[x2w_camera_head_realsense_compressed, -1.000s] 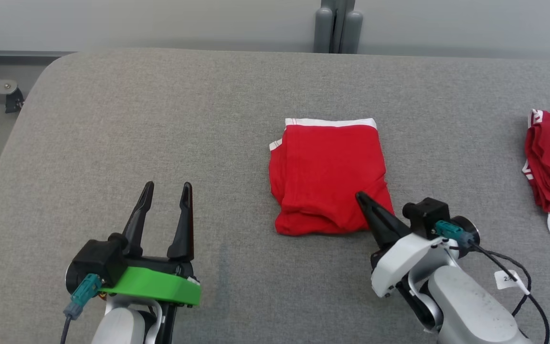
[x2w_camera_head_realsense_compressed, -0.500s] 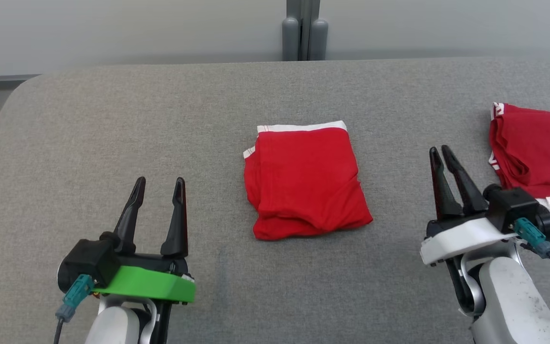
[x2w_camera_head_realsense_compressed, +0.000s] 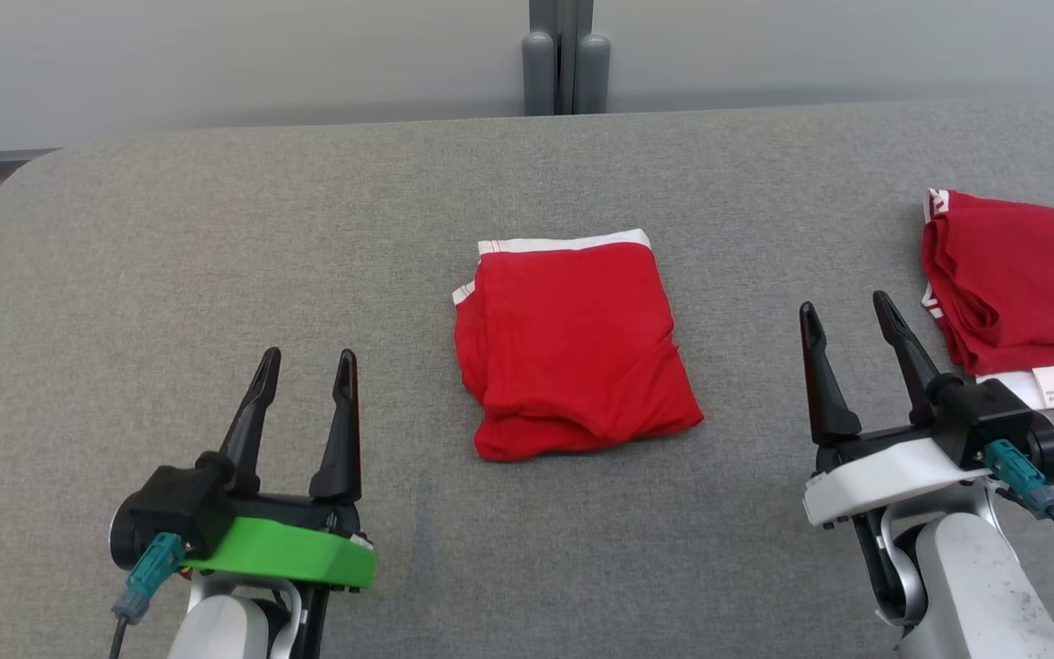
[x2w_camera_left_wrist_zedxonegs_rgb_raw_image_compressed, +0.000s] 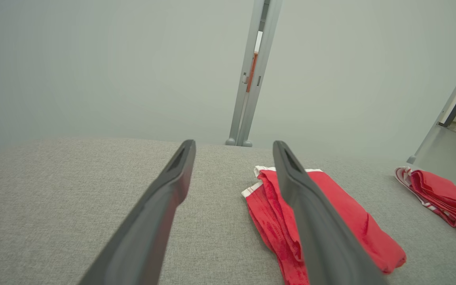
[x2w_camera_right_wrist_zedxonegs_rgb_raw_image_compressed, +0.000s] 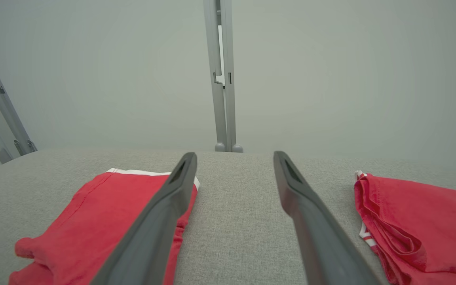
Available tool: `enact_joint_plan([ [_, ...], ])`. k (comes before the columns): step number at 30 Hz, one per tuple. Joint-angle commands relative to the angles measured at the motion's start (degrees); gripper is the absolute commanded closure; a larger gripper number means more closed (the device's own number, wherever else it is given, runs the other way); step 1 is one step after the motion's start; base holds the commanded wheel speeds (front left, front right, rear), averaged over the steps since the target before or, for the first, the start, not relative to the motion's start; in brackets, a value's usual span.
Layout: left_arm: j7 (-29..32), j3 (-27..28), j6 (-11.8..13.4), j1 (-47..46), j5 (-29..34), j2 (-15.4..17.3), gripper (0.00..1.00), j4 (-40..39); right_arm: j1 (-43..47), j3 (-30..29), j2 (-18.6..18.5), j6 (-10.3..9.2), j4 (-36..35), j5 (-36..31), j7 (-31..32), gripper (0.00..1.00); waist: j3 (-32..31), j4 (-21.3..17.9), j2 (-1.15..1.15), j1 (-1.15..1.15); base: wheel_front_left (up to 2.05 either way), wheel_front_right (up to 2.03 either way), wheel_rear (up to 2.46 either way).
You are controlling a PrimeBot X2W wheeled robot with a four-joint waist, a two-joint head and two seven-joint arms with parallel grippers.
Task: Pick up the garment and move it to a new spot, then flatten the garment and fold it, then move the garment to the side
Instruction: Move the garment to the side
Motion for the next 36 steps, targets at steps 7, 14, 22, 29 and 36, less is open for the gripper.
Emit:
enact_joint_plan([
  [7,-0.1,-0.9,-0.2,-1.5,-0.4,0.1,0.0,-0.4,-2.1,2.0,0.0,-0.01,4.7,-0.3,-0.1,0.0,3.1,1.5,0.0,0.0,0.0,0.0,0.0],
  [14,-0.1,-2.5,-0.3,-3.6,-1.2,0.1,0.0,-0.2,-7.4,4.6,0.0,-0.01,10.3,1.6,1.1,0.0,7.2,4.3,0.0,0.0,0.0,0.0,0.0],
  [22,-0.1,-4.3,-0.3,-5.5,-2.4,0.1,0.0,0.5,-12.4,6.5,-0.9,-0.01,19.5,6.9,6.2,0.0,9.4,8.7,0.0,0.0,0.0,0.0,0.0],
  [29,-0.1,-4.2,-0.3,-5.1,-2.7,0.1,0.0,0.7,-15.1,6.1,-1.2,-0.01,26.4,6.1,7.0,0.0,9.2,10.8,0.0,0.0,0.0,0.0,0.0],
  [36,-0.1,-4.4,-0.3,-4.8,-2.9,0.1,0.0,0.9,-16.9,7.2,-0.9,-0.01,30.4,6.6,6.2,0.0,9.1,11.1,0.0,0.0,0.0,0.0,0.0],
])
